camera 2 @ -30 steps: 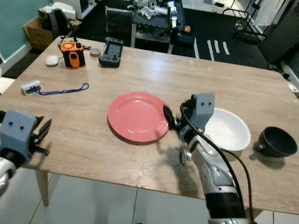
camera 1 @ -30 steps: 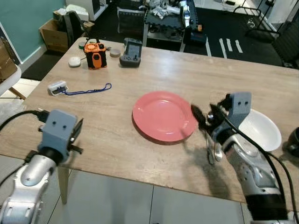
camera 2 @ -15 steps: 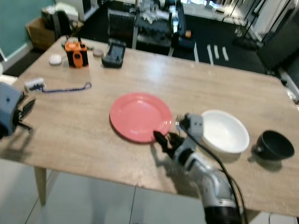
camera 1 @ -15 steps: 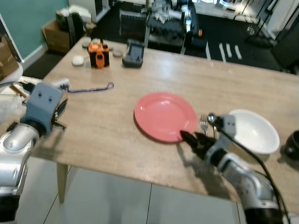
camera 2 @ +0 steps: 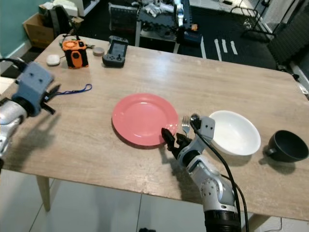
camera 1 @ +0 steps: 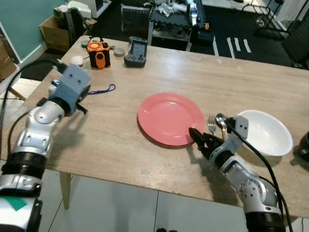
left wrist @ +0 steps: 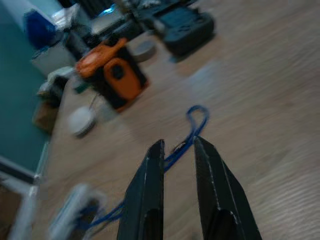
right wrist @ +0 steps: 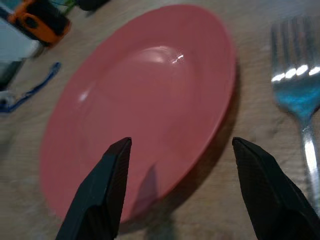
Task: Setting the table
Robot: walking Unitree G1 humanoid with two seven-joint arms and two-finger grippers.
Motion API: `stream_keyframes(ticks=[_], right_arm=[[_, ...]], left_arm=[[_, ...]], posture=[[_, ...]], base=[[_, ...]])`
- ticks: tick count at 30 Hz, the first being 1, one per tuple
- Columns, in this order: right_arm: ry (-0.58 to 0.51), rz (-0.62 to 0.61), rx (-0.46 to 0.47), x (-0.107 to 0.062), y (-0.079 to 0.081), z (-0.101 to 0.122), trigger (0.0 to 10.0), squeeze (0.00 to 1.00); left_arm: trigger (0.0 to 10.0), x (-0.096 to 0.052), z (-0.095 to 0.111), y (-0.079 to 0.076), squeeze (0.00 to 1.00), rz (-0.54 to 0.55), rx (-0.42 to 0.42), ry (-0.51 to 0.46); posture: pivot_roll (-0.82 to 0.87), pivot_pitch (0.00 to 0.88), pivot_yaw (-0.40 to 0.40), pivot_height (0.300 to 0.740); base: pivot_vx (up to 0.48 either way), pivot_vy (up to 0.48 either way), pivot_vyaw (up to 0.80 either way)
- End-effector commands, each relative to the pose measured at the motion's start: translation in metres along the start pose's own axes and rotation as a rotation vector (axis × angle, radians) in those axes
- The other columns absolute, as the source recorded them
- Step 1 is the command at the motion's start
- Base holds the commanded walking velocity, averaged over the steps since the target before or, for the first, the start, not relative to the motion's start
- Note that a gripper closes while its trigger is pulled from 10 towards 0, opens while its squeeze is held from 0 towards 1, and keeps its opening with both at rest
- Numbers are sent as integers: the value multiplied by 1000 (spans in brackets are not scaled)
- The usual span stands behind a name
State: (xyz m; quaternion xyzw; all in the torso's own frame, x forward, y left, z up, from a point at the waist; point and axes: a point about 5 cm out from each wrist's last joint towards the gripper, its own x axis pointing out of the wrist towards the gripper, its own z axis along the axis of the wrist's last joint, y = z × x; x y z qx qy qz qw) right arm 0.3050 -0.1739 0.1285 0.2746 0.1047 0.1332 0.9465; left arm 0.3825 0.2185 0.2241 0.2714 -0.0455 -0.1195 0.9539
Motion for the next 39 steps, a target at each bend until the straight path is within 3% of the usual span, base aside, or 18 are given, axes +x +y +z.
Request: stream_keyframes(ticks=[1,3,5,6,7,10,11,13,15,19,21,24,29,33,39], right_arm=[[26,42,49,-4,3,-4,10000,0],[28,56,63,-5,5,-5,10000,0],[1,102,91,-4,14,-1,10000,0],[-60,163,125,-4,24,9,10000,0],[-60,163,125,-4,24,9,10000,0],[-132,208,141,-4,33,23,10000,0],[-132,208,141,-4,33,23,10000,0],[-174,208,137,-3,38,30,10000,0],[-212,217,150,-2,44,38,10000,0],[-232,241,142,-4,52,44,10000,0],[-236,244,135,-6,53,45,10000,0],[-232,235,134,-7,52,45,10000,0],[-227,229,135,-6,50,45,10000,0],[-210,267,116,-1,60,47,10000,0],[-213,263,113,-4,59,49,10000,0]], left_arm=[[10000,6,2,-4,0,-12,-9,-15],[10000,9,3,-5,0,-16,-11,-23],[10000,17,13,-18,0,-93,-42,-69],[10000,24,26,-37,0,-222,-79,-128],[10000,24,26,-37,0,-222,-79,-128],[10000,28,38,-67,0,-406,-121,-176],[10000,28,38,-67,0,-406,-121,-176],[10000,29,39,-89,0,-523,-140,-183],[10000,33,36,-101,0,-550,-139,-174],[10000,38,32,-94,0,-448,-155,-145],[10000,36,21,-84,0,-371,-186,-114],[10000,30,9,-79,0,-353,-207,-100],[10000,23,0,-84,0,-390,-255,-104],[10000,1,-45,-108,0,-583,-433,52],[10000,-1,-51,-102,0,-564,-475,73]], posture=[[-32,130,23,740],[-37,133,25,740],[-43,138,28,740],[-51,143,38,740],[-51,143,38,740],[-71,151,50,740],[-71,151,50,740],[-91,156,54,740],[-110,160,59,740],[-126,160,66,740],[-123,162,65,740],[-123,167,60,740],[-117,171,44,740],[-137,173,34,740],[-134,172,35,740]], base=[[0,0,0],[0,0,0],[0,0,0],[0,0,0],[0,0,0],[0,0,0],[0,0,0],[0,0,0],[0,0,0],[0,0,0],[0,0,0],[0,0,0],[0,0,0],[0,0,0],[0,0,0]])
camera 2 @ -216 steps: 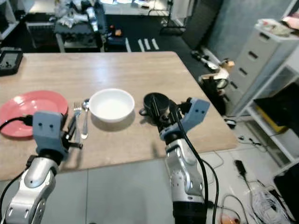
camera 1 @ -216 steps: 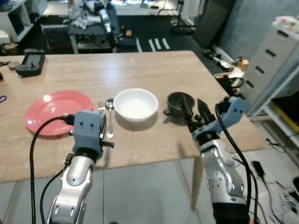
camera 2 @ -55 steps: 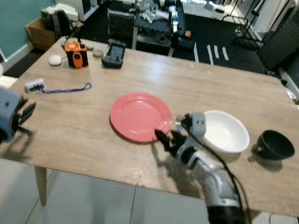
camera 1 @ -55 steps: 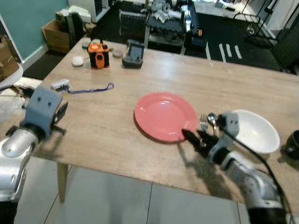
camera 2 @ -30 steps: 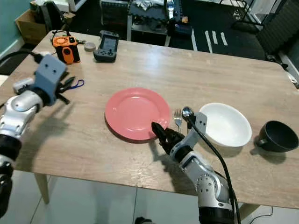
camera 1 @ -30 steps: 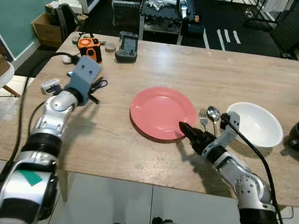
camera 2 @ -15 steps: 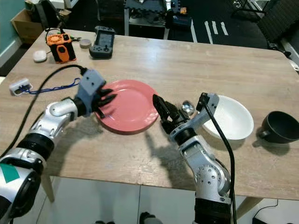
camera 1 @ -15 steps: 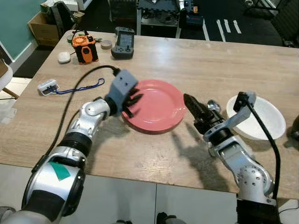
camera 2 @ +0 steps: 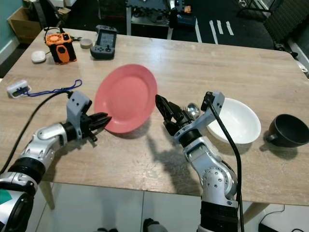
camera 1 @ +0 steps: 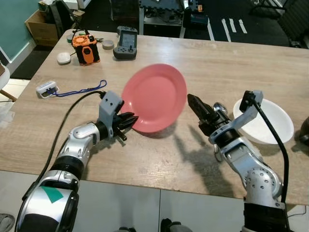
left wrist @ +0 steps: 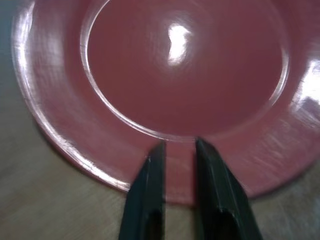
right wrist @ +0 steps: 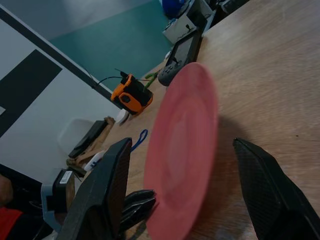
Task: Setting the table
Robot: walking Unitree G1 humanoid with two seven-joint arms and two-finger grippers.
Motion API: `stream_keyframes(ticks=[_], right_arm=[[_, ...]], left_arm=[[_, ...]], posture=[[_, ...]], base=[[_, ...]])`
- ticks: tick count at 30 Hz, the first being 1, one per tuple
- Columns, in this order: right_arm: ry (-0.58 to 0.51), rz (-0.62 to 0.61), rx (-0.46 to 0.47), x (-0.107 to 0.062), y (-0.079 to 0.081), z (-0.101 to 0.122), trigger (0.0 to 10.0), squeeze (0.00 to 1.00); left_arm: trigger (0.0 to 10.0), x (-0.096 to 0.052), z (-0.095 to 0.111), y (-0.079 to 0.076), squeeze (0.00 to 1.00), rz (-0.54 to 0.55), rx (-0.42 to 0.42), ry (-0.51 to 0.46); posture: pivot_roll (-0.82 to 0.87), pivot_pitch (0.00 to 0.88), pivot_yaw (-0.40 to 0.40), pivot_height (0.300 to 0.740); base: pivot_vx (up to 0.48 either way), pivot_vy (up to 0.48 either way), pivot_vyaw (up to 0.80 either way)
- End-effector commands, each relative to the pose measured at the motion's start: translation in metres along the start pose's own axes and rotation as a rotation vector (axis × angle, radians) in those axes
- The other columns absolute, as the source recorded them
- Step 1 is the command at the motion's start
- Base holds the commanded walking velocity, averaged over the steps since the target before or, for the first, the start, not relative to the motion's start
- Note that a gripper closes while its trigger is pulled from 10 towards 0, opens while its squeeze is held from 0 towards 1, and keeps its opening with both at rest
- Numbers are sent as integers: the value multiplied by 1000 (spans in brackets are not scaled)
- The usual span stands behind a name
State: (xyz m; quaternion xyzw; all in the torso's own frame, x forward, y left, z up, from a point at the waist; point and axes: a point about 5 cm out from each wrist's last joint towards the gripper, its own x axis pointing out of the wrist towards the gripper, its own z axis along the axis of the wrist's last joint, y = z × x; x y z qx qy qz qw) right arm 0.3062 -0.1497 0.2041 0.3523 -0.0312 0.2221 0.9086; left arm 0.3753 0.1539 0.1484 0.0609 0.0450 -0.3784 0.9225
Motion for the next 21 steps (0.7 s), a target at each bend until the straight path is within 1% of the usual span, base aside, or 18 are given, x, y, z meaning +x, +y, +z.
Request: stream_keyframes(ticks=[1,5,8,11,12,13,14,15,16,17,18,20,21], right_arm=[[10,-14,-1,-4,-2,-1,10000,0],[18,-42,-6,-4,-6,-3,10000,0],[53,-54,7,3,-5,-9,10000,0],[128,-73,23,12,-4,-24,10000,0],[128,-73,23,12,-4,-24,10000,0],[139,-71,29,14,-4,-28,10000,0],[179,-79,23,17,-3,-38,10000,0],[179,-79,23,17,-3,-38,10000,0],[252,-96,20,22,-2,-56,10000,0],[252,-96,20,22,-2,-56,10000,0],[273,-104,15,24,-2,-62,10000,0],[297,-114,35,27,0,-73,10000,0],[297,-114,35,27,0,-73,10000,0]], left_arm=[[10000,-8,-23,-1,0,5,-69,80],[10000,-13,-31,-1,0,30,-85,88],[10000,-15,-35,-3,0,20,-103,89],[10000,-16,-37,-5,0,15,-115,89],[10000,-16,-37,-5,0,15,-115,89],[10000,-16,-38,-5,0,14,-117,89],[10000,-17,-39,-5,0,14,-120,90],[10000,-17,-39,-5,0,14,-120,90],[10000,-18,-40,-5,0,17,-125,88],[10000,-18,-40,-5,0,17,-125,88],[10000,-18,-40,-5,0,19,-128,86],[10000,-19,-39,-3,0,24,-129,84],[10000,-19,-39,-3,0,24,-129,84]], posture=[[-132,172,36,740],[-127,174,36,740],[-125,172,32,740],[-124,172,30,740],[-124,172,30,740],[-120,172,28,740],[-116,172,27,740],[-116,172,27,740],[-111,174,24,740],[-111,174,24,740],[-111,174,24,740],[-103,176,21,740],[-103,176,21,740]], base=[[0,0,0],[0,0,0],[0,0,0],[0,0,0],[0,0,0],[0,0,0],[0,0,0],[0,0,0],[0,0,0],[0,0,0],[0,0,0],[0,0,0],[0,0,0]])
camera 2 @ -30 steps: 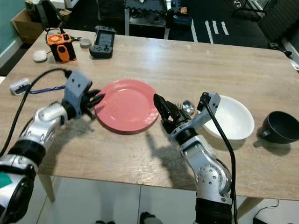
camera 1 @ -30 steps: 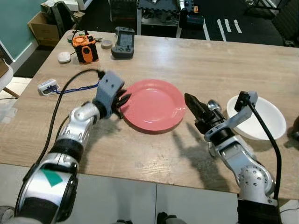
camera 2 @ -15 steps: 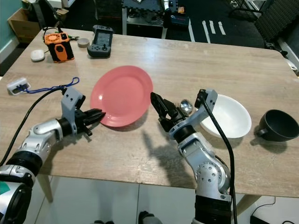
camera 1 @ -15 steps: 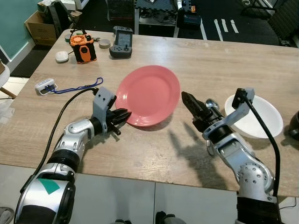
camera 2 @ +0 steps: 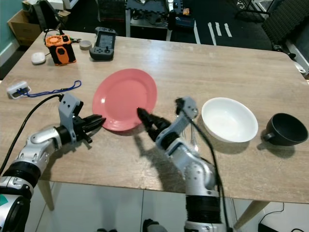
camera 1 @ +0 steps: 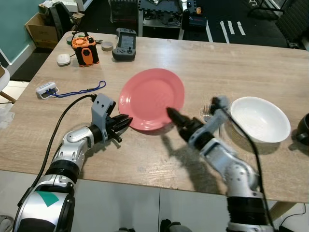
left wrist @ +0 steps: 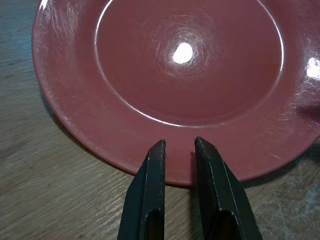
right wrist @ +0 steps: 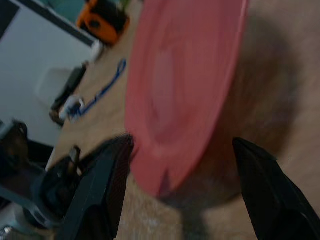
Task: Setting the table
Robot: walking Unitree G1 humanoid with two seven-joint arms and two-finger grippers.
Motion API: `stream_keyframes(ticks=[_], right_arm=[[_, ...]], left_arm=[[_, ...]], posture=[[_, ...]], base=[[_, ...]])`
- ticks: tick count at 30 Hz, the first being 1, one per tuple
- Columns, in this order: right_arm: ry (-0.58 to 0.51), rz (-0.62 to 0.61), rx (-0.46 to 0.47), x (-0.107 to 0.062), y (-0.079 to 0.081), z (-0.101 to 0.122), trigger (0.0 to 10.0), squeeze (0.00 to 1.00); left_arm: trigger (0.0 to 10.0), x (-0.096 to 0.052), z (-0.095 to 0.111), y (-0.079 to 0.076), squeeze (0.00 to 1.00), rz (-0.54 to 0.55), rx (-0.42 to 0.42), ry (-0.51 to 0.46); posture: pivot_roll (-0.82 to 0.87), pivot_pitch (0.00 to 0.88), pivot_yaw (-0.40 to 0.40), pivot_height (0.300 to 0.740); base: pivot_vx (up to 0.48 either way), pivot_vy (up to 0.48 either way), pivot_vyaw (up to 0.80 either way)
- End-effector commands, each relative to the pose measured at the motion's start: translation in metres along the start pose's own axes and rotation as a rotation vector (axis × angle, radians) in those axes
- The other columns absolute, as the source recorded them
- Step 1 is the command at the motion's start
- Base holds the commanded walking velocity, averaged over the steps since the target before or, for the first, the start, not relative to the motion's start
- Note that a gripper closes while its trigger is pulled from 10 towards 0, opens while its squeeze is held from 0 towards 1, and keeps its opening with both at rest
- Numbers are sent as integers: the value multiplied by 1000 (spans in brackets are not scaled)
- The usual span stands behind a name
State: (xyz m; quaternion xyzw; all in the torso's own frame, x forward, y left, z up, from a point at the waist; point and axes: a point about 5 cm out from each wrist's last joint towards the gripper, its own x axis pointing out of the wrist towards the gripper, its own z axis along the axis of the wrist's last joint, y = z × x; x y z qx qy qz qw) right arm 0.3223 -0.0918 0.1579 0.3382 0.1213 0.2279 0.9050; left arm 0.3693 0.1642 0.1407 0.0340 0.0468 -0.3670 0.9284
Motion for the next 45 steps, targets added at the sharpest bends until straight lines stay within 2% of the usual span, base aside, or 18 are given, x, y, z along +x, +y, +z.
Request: stream_keyframes(ticks=[1,2,6,7,8,11,14,15,16,19,20,25,28,35,41,44,45], right_arm=[[16,-19,5,5,1,-8,10000,0],[13,-9,38,8,5,-12,10000,0],[-1,9,69,12,11,-15,10000,0],[-34,10,108,14,13,-14,10000,0],[-34,10,108,14,13,-14,10000,0],[-149,20,217,18,13,-8,10000,0],[-166,27,227,19,13,-7,10000,0],[-183,46,224,22,16,-8,9765,0],[-176,48,218,25,17,-10,8431,0],[-166,48,211,27,19,-14,8431,0],[-130,49,187,33,20,-25,0,0],[-98,70,192,39,23,-38,0,0],[-119,137,244,42,30,-42,0,0],[-191,282,305,44,51,-32,0,0],[-205,337,306,46,60,-28,0,0],[-218,335,303,45,60,-26,0,0],[-229,336,286,43,58,-23,0,0]], left_arm=[[10000,-10,-30,-3,0,6,-75,100],[10000,-11,-29,-3,0,7,-74,100],[10000,-12,-28,-2,0,8,-74,97],[10000,-12,-28,-2,0,6,-75,96],[10000,-12,-28,-2,0,6,-75,96],[10000,-12,-28,-4,0,-5,-76,95],[10000,-12,-28,-4,0,-8,-76,95],[10000,-12,-28,-4,0,-13,-76,96],[10000,-12,-28,-4,0,-15,-77,96],[10000,-12,-27,-4,0,-17,-77,96],[10000,-11,-25,-4,0,-23,-77,89],[10000,-10,-22,-6,0,-32,-79,77],[10000,-9,-22,-7,0,-37,-80,74],[10000,-8,-18,-8,0,-49,-80,64],[10000,-5,-14,-10,0,-62,-73,56],[10000,-2,-6,-12,0,-65,-51,21],[10000,0,10,-13,0,-69,-28,-44]], posture=[[-101,176,21,740],[-98,177,20,740],[-96,178,20,740],[-93,179,21,740],[-93,179,21,740],[-81,180,24,740],[-78,181,26,740],[-70,181,29,740],[-69,181,30,740],[-67,180,30,740],[-59,177,30,740],[-54,173,29,740],[-47,169,28,740],[-39,161,33,740],[-42,156,35,740],[-41,155,35,740],[-43,154,38,740]], base=[[0,0,0],[0,0,0],[0,0,0],[0,0,0],[0,0,0],[0,0,0],[0,0,0],[0,0,0],[0,0,0],[0,0,0],[0,0,0],[0,0,0],[0,0,0],[0,0,0],[0,0,0],[0,0,0],[0,0,0]])
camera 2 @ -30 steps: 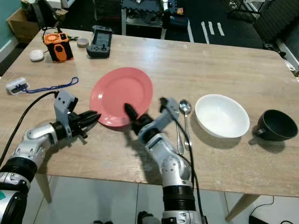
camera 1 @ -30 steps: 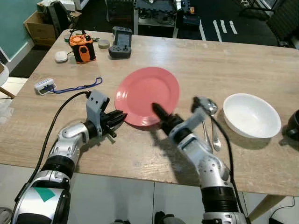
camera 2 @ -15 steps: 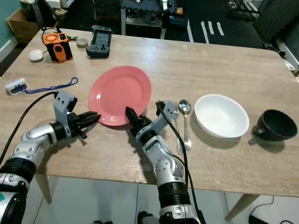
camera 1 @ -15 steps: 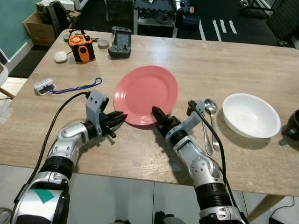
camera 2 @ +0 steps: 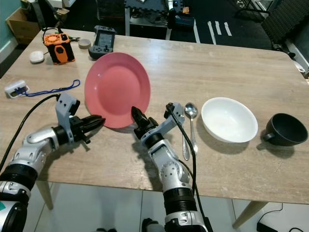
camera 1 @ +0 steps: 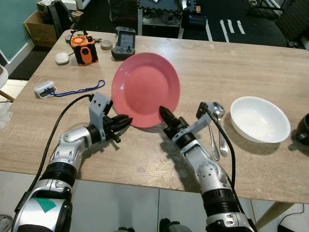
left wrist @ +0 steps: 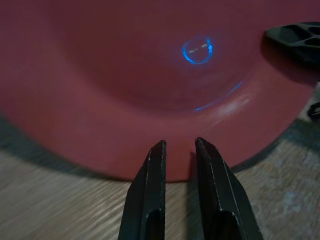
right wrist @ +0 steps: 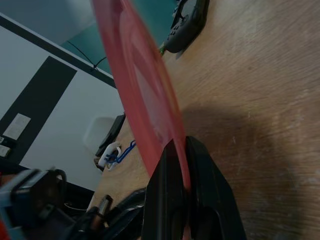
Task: Setting the table
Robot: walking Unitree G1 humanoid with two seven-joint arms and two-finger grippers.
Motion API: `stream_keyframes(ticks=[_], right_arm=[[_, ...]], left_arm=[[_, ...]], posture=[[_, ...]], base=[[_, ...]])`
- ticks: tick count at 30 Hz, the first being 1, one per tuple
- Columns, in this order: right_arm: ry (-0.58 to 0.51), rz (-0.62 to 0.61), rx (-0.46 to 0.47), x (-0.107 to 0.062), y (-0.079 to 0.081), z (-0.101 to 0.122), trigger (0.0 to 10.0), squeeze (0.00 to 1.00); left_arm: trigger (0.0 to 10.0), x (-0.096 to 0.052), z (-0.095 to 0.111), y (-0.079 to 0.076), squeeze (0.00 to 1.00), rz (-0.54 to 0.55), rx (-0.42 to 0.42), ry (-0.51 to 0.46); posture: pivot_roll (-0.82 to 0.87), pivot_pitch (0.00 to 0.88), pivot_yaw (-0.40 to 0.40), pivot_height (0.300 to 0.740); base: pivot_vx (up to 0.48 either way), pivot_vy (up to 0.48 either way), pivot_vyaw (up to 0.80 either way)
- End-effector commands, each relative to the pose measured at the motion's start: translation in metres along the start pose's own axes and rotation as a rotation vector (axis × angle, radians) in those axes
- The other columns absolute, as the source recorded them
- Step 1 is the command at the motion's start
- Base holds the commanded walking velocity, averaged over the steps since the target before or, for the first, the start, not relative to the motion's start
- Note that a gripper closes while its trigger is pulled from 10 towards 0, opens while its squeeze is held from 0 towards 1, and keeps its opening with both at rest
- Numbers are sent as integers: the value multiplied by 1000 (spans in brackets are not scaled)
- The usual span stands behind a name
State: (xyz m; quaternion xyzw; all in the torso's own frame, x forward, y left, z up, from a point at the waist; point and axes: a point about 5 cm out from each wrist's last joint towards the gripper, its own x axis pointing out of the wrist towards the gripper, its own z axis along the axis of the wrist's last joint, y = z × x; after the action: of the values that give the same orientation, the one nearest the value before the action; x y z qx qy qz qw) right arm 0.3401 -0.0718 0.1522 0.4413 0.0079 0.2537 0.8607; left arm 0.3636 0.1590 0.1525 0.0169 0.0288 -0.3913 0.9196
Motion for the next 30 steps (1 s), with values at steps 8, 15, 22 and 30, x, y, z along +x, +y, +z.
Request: stream_keyframes(ticks=[8,15,22,30], right_arm=[[-46,176,29,13,48,-10,0,0],[-238,130,-132,-2,52,53,10000,0],[-378,-28,-385,-28,42,99,10000,0],[-473,-298,-329,-49,17,135,10000,0]], left_arm=[[10000,2,118,-35,0,-27,173,-415],[10000,-27,154,-77,0,-105,225,-499],[10000,-37,105,-90,0,53,297,-325],[10000,-44,71,-100,0,185,237,-210]], posture=[[-25,147,41,740],[-15,127,55,740],[-8,106,64,740],[-12,82,59,740]], base=[[0,0,0],[0,0,0],[0,0,0],[0,0,0]])
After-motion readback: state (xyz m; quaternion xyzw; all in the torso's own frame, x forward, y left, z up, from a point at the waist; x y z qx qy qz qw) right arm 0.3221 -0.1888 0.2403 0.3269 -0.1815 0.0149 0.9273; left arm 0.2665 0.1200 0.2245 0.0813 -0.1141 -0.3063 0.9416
